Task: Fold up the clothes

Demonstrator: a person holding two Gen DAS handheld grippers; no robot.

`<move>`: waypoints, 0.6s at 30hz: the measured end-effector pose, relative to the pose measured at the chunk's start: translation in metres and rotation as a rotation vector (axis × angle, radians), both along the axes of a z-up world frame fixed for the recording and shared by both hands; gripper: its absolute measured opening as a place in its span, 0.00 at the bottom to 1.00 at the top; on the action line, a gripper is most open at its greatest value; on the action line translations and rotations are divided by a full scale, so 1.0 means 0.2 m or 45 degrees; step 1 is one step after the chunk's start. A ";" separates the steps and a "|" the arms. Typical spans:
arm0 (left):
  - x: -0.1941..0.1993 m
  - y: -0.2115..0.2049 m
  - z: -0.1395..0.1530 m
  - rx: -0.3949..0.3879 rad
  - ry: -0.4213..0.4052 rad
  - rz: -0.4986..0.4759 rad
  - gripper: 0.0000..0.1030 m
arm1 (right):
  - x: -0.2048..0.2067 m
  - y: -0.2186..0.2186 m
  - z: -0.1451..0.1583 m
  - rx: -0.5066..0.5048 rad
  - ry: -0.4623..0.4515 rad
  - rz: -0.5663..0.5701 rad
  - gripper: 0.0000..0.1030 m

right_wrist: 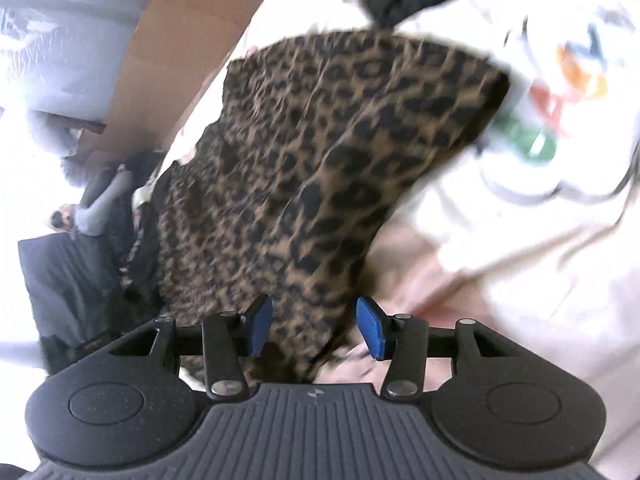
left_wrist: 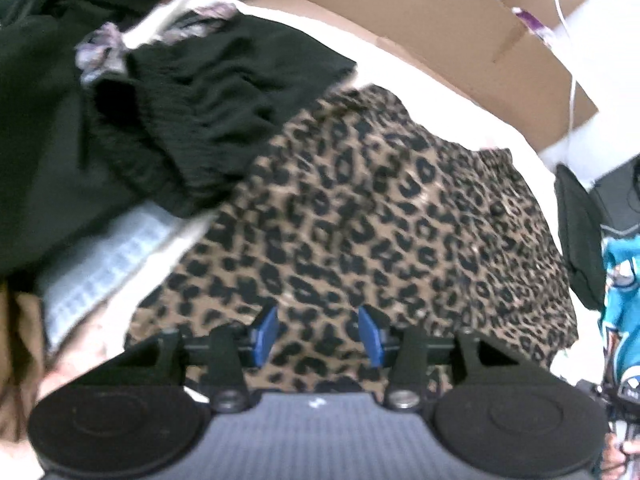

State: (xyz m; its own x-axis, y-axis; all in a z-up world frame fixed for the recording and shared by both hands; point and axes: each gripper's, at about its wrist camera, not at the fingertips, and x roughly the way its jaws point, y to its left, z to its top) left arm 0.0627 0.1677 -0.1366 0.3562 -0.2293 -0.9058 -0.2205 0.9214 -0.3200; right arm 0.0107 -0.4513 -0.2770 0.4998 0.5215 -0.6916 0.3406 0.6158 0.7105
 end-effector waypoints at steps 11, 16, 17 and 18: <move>0.13 -0.43 -0.01 -0.123 0.112 -0.229 0.51 | 0.05 -0.28 0.07 -0.331 -0.123 -0.105 0.49; 0.16 -0.62 -0.02 -0.203 0.178 -0.311 0.54 | 0.10 -0.40 0.03 -0.378 -0.142 -0.216 0.54; 0.16 -0.65 -0.03 -0.216 0.187 -0.325 0.54 | 0.10 -0.42 0.02 -0.382 -0.140 -0.235 0.54; 0.16 -0.69 -0.03 -0.230 0.196 -0.339 0.54 | 0.11 -0.43 0.02 -0.389 -0.136 -0.247 0.54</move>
State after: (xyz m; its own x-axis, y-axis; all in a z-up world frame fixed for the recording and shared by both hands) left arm 0.0957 0.0292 -0.1433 0.1245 -0.4569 -0.8808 -0.0385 0.8848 -0.4644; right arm 0.0328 -0.5373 -0.2739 0.6471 0.1877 -0.7390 0.4056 0.7360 0.5421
